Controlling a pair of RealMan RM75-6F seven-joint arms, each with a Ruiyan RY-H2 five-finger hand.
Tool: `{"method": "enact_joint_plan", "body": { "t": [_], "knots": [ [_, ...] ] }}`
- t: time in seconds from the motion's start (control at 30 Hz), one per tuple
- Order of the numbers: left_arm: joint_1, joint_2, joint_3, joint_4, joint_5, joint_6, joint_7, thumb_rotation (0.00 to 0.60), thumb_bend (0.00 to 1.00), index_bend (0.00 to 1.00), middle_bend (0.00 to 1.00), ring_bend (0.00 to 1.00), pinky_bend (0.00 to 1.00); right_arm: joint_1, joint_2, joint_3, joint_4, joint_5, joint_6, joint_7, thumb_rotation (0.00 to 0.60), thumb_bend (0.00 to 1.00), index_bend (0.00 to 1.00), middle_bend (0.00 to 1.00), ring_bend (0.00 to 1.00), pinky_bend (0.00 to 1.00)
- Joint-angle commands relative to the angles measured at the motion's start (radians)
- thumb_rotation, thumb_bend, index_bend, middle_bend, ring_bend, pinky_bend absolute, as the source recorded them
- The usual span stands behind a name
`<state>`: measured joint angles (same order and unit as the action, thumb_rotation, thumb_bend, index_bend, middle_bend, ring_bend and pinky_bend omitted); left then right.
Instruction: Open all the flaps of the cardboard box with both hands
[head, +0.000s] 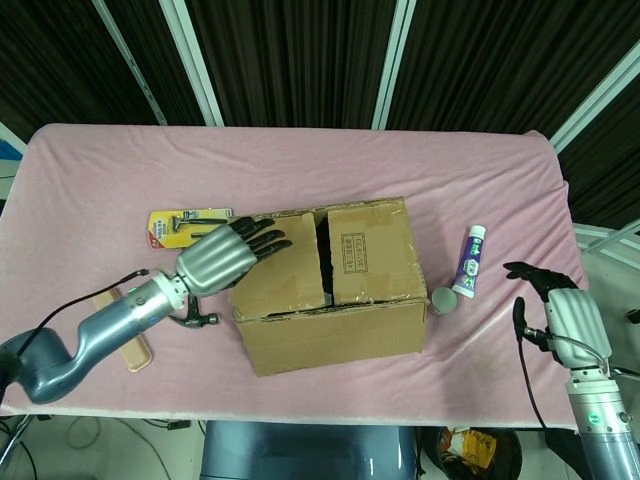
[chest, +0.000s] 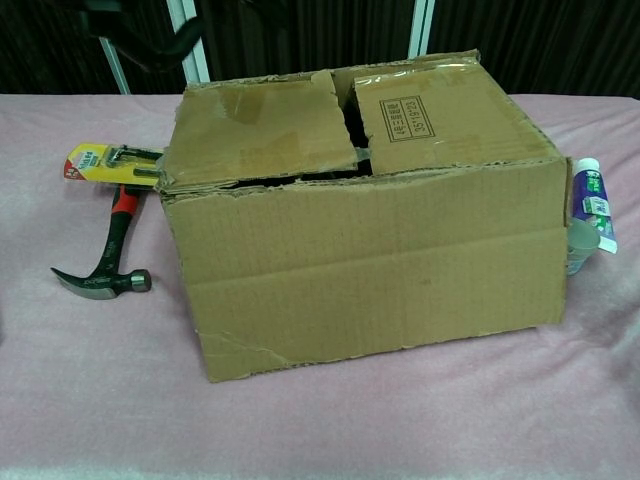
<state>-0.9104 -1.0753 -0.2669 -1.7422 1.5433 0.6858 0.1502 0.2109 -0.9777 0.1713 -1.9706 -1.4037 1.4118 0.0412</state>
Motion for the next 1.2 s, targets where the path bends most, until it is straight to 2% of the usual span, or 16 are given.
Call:
{"method": "enact_joint_plan", "body": {
  "t": [0.03, 0.2, 0.37, 0.6, 0.7, 0.9, 1.07, 1.2],
  "knots": [
    [-0.106, -0.078, -0.036, 0.048, -0.075, -0.108, 0.047, 0.6, 0.84, 0.12, 0.16, 0.1, 0.24, 0.001, -0.003, 0.011, 0.015, -0.003, 0.013, 0.005, 0.6, 0.68, 0.26, 0.36, 0.33, 0.31],
    [-0.214, -0.161, -0.044, 0.125, -0.167, -0.21, 0.113, 0.6, 0.86, 0.14, 0.19, 0.11, 0.25, -0.001, -0.001, 0.027, 0.016, -0.006, 0.035, 0.017, 0.6, 0.68, 0.26, 0.36, 0.33, 0.31],
    [-0.311, -0.219, -0.035, 0.19, -0.27, -0.3, 0.166, 0.6, 0.96, 0.14, 0.19, 0.11, 0.25, 0.0, 0.002, 0.034, 0.015, -0.004, 0.037, 0.028, 0.6, 0.68, 0.26, 0.36, 0.32, 0.31],
    [-0.42, -0.259, 0.017, 0.241, -0.381, -0.359, 0.24, 0.6, 1.0, 0.19, 0.25, 0.17, 0.29, 0.007, -0.007, 0.042, 0.033, -0.016, 0.046, 0.015, 0.6, 0.68, 0.25, 0.35, 0.31, 0.29],
    [-0.45, -0.259, 0.042, 0.243, -0.427, -0.362, 0.258, 0.6, 1.0, 0.24, 0.31, 0.21, 0.34, 0.009, -0.016, 0.042, 0.045, -0.021, 0.05, 0.01, 0.6, 0.68, 0.25, 0.35, 0.31, 0.29],
    [-0.495, -0.246, 0.09, 0.221, -0.506, -0.308, 0.3, 0.6, 1.0, 0.38, 0.51, 0.39, 0.48, 0.008, -0.021, 0.046, 0.055, -0.018, 0.056, 0.014, 0.6, 0.68, 0.25, 0.34, 0.3, 0.29],
    [-0.515, -0.202, 0.117, 0.171, -0.552, -0.26, 0.325, 0.6, 1.0, 0.41, 0.55, 0.42, 0.5, 0.007, -0.023, 0.048, 0.057, -0.025, 0.066, 0.005, 0.6, 0.68, 0.22, 0.27, 0.23, 0.27],
    [-0.515, -0.145, 0.129, 0.113, -0.568, -0.222, 0.336, 0.6, 1.0, 0.41, 0.56, 0.43, 0.5, 0.007, -0.027, 0.048, 0.061, -0.027, 0.071, -0.012, 0.6, 0.68, 0.2, 0.26, 0.22, 0.27]
  ]
}}
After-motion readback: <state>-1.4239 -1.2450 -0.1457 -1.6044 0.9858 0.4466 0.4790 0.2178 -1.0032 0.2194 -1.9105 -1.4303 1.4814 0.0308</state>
